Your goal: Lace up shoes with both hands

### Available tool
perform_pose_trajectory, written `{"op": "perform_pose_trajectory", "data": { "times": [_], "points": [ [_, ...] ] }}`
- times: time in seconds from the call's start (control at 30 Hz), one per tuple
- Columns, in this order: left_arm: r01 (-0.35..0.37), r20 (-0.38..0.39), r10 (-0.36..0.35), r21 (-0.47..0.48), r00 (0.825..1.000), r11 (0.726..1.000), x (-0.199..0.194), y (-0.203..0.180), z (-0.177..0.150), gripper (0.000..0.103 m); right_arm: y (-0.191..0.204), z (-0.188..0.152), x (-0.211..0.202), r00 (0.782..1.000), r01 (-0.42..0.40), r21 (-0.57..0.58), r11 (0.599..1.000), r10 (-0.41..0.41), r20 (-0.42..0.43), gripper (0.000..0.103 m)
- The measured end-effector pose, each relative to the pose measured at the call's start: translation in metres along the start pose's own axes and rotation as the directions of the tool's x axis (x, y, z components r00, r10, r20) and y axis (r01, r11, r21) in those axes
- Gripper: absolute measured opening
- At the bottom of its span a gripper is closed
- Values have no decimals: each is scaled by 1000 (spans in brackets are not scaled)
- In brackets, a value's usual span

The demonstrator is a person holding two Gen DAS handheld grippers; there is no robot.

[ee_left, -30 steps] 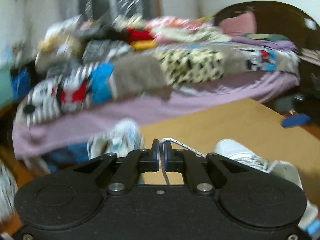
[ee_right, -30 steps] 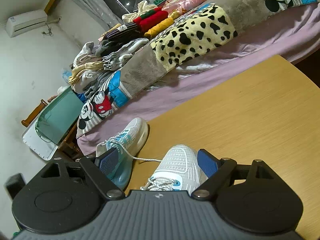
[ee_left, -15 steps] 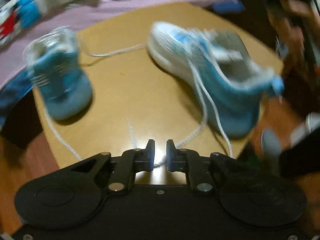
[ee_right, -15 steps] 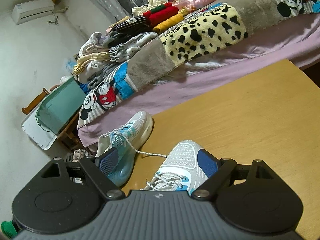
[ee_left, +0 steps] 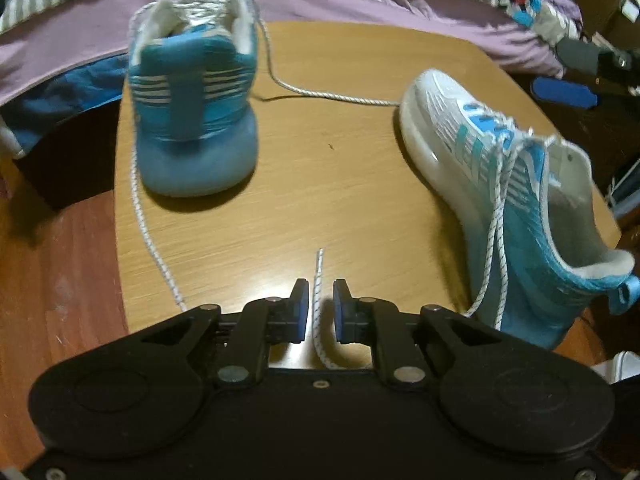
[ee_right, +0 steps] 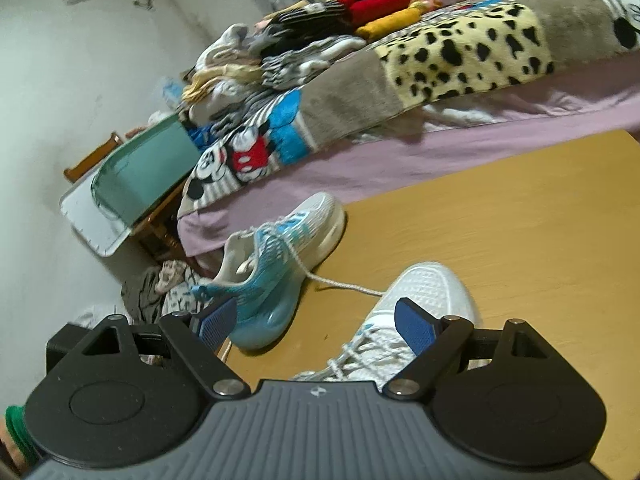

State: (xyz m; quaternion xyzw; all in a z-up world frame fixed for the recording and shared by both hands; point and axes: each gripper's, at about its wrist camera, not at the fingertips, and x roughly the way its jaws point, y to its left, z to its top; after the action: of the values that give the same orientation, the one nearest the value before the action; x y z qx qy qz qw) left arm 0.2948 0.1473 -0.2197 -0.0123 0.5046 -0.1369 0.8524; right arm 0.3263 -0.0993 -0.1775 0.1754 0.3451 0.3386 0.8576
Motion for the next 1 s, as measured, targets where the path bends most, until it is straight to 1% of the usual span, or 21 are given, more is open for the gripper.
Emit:
{"op": "perform_pose_trajectory", "data": {
  "times": [0.07,0.13,0.23,0.37,0.73,1.0],
  "points": [
    [-7,-16,7,6,1000,1000,5,-5,-2,10,3,-1,1,1000,-6,-16,1000,6,-9,85],
    [-35,-27,36,30,999,999,8,-9,-2,10,4,-1,2,1000,-11,-24,1000,11,-15,85],
    [-43,-27,43,26,999,999,10,-9,-1,10,5,-1,1,1000,-13,-26,1000,13,-17,85],
    [-62,-25,62,31,998,998,10,-12,0,3,2,-1,-1,1000,-12,-14,1000,11,-12,85],
    [-113,40,111,49,993,992,-1,-13,1,1,3,-2,3,1000,-14,-24,1000,14,-25,85],
    [-155,113,150,35,982,987,-10,-13,10,1,5,-4,7,999,-18,-31,999,17,-36,85]
  ]
}}
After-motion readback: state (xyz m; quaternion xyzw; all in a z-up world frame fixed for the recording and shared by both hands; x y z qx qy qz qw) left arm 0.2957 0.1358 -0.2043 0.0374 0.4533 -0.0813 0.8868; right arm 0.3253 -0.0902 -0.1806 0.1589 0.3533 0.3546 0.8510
